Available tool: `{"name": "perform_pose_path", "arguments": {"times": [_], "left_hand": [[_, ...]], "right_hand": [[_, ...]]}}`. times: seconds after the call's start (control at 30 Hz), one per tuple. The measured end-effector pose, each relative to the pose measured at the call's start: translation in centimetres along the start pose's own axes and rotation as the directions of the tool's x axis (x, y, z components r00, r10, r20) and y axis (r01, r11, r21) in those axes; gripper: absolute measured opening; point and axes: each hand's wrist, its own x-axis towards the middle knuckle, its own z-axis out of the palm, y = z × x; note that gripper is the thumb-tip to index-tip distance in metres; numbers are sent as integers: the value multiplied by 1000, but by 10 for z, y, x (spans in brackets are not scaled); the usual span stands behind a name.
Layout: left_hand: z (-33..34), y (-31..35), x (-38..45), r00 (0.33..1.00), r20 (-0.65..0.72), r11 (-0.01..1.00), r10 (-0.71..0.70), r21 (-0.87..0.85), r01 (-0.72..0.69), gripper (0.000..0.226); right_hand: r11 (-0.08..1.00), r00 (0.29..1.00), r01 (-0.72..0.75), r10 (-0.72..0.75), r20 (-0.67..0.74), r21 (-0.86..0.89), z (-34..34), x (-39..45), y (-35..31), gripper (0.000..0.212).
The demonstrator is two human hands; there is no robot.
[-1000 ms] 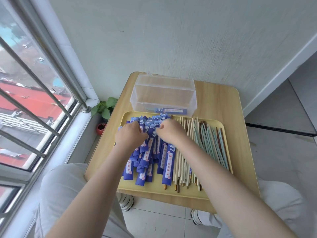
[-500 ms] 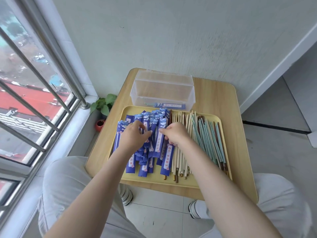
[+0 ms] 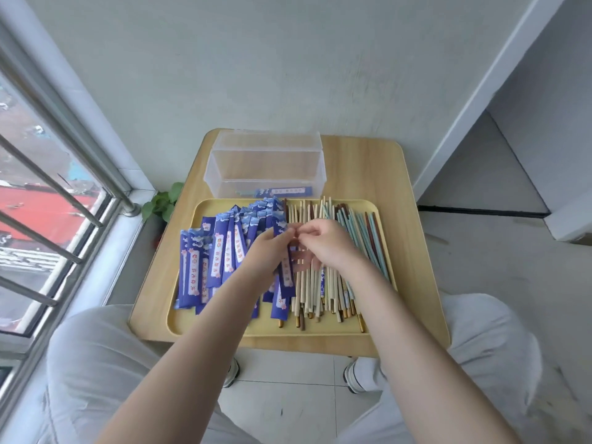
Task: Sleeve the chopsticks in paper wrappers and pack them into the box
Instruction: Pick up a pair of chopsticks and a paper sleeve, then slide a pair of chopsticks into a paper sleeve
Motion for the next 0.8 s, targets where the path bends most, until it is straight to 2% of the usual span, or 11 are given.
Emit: {"name": "perform_pose_path", "arguments": {"times": [0.1, 0.2, 0.27, 0.37, 0.43, 0.53, 0.8], "left_hand": [[4, -4, -1, 998, -8, 998, -67, -18, 67, 34], [10, -7, -2, 990, -15, 987, -142, -80, 140, 54], [13, -8, -2, 982, 10, 970, -190, -155, 189, 52], [15, -9, -3, 978, 21, 966, -208, -152, 209, 43], [16, -9, -6, 981, 25, 971, -192, -141, 194, 46], [15, -8, -9, 985, 61, 980, -159, -109, 165, 50], [7, -13, -13, 987, 142, 989, -81, -108, 97, 41]], "right_hand": [[943, 950, -98, -7, -313, -318, -15, 5, 29, 7], [855, 936, -225, 58, -346, -466, -19, 8, 53, 17], [838, 940, -251, 92, -328, -484, -16, 8, 60, 29], [849, 936, -242, 77, -343, -470, -13, 7, 62, 35], [858, 937, -237, 78, -342, -456, -13, 6, 61, 34], [853, 939, -247, 95, -329, -460, -13, 6, 59, 18], [889, 939, -301, 213, -271, -344, -14, 12, 57, 29]]}}
